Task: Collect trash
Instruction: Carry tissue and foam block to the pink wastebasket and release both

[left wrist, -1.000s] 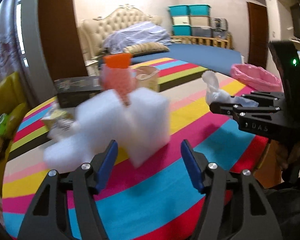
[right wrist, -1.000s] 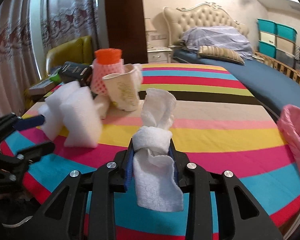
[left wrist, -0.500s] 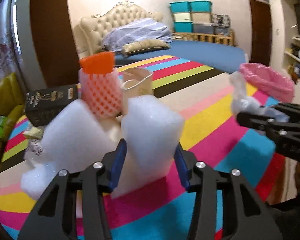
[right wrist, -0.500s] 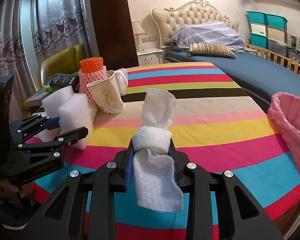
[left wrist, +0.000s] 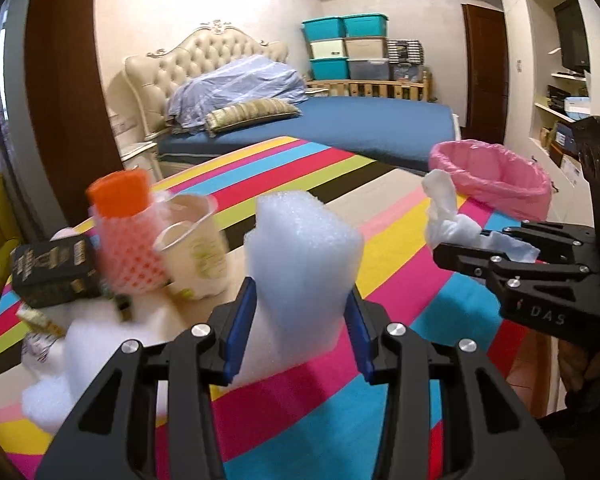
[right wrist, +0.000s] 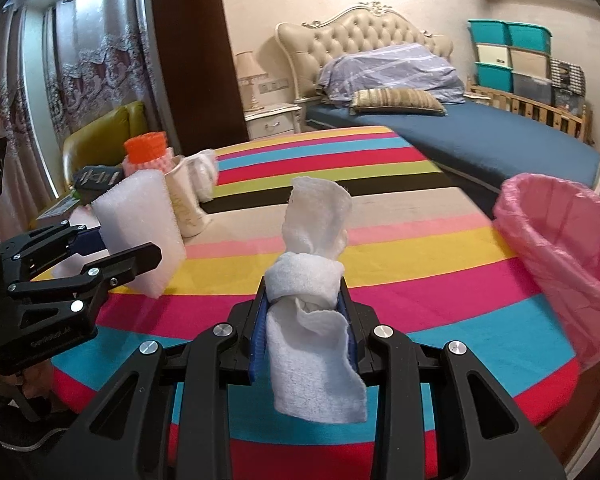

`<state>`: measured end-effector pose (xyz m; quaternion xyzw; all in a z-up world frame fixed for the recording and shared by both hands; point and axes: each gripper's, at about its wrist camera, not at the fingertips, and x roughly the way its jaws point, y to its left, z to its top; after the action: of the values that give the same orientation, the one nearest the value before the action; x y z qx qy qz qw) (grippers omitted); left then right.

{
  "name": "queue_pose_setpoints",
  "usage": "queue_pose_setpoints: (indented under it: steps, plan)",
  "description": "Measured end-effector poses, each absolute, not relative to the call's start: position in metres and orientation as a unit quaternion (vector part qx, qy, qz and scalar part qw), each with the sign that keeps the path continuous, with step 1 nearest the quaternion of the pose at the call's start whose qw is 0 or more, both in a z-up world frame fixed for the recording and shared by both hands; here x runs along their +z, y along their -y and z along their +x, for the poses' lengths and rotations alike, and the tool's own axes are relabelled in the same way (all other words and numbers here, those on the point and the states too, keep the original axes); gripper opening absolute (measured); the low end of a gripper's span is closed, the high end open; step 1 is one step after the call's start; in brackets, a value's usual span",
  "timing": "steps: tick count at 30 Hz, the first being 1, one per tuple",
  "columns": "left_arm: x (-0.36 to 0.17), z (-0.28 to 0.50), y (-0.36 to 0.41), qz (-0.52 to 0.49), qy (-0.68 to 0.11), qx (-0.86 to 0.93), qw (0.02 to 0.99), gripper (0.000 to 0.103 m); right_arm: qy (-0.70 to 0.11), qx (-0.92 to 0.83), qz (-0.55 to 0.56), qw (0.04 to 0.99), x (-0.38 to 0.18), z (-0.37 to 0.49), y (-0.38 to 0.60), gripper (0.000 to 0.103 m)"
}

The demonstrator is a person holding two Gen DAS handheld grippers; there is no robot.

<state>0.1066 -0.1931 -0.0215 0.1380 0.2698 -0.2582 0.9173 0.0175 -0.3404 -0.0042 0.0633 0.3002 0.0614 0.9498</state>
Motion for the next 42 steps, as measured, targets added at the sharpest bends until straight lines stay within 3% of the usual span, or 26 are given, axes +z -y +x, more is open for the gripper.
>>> queue_pose_setpoints:
  steps: [12, 24, 35, 37, 38, 39, 40, 42]
  plan:
    - [-0.012, 0.134, 0.287, 0.127, -0.283, -0.318, 0.896, 0.042, -0.295, -0.06, 0.038, 0.953, 0.022, 0.001, 0.426, 0.031]
    - [0.019, 0.17, 0.438, 0.099, -0.296, -0.434, 0.845, 0.042, -0.309, -0.17, 0.06, 0.934, 0.031, -0.002, 0.555, 0.031]
    - [-0.002, 0.206, 0.547, 0.109, -0.325, -0.447, 0.826, 0.043, -0.318, -0.187, 0.069, 0.927, 0.016, 0.015, 0.614, 0.034]
    - [-0.009, 0.209, 0.561, 0.116, -0.325, -0.448, 0.825, 0.045, -0.321, -0.181, 0.079, 0.926, 0.011, 0.02, 0.622, 0.037]
    - [-0.012, 0.21, 0.565, 0.116, -0.326, -0.448, 0.824, 0.05, -0.322, -0.18, 0.079, 0.926, 0.01, 0.018, 0.62, 0.043]
    - [-0.014, 0.212, 0.565, 0.113, -0.327, -0.451, 0.823, 0.061, -0.321, -0.18, 0.08, 0.926, 0.01, 0.018, 0.623, 0.062]
    - [-0.016, 0.213, 0.564, 0.109, -0.328, -0.456, 0.82, 0.066, -0.314, -0.185, 0.081, 0.928, 0.011, 0.015, 0.626, 0.07]
    - [-0.018, 0.212, 0.555, 0.104, -0.318, -0.457, 0.824, 0.079, -0.304, -0.182, 0.087, 0.931, 0.013, 0.008, 0.626, 0.072]
